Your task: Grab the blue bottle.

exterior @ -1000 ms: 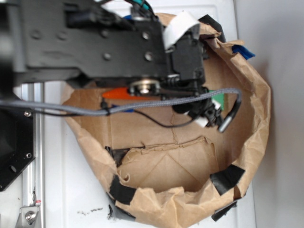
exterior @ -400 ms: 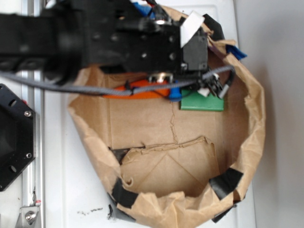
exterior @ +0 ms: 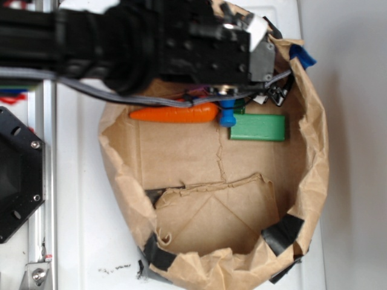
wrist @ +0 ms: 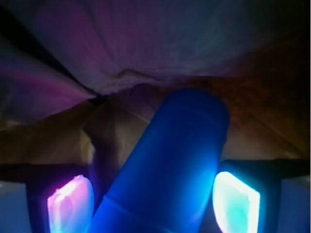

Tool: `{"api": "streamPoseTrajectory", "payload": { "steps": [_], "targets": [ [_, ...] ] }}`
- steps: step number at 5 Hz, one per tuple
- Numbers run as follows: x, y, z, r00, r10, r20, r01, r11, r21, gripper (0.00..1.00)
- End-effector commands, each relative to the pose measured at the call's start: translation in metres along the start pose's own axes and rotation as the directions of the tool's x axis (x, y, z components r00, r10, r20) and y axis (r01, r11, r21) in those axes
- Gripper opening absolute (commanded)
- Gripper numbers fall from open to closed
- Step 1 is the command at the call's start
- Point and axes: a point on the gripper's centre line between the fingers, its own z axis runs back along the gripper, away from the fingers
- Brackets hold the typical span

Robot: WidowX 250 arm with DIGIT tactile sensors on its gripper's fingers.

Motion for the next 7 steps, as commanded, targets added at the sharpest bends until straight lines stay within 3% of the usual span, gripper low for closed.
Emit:
{"api": "streamPoseTrajectory", "payload": {
  "steps": [1, 2, 3, 4, 5, 6, 7],
  "targets": [
    [0.011, 0.004, 0.006, 0.998, -0.024, 0.063, 0.024, 1.000, -0.002, 0.00],
    [0.012, 0.004, 0.012, 0.997, -0.063, 0.047, 0.064, 0.998, -0.016, 0.00],
    [0.016, 0.002, 0.029, 0.980, -0.196, 0.019, 0.197, 0.978, -0.065, 0.00],
    [0.012, -0.004, 0.066, 0.906, -0.420, -0.052, 0.405, 0.896, -0.182, 0.00],
    [-0.002, -0.019, 0.109, 0.782, -0.620, -0.063, 0.575, 0.757, -0.311, 0.00],
    [-0.023, -0.033, 0.129, 0.598, -0.798, -0.071, 0.728, 0.579, -0.368, 0.00],
    [-0.047, -0.036, 0.144, 0.417, -0.908, -0.045, 0.834, 0.402, -0.377, 0.00]
  ]
}}
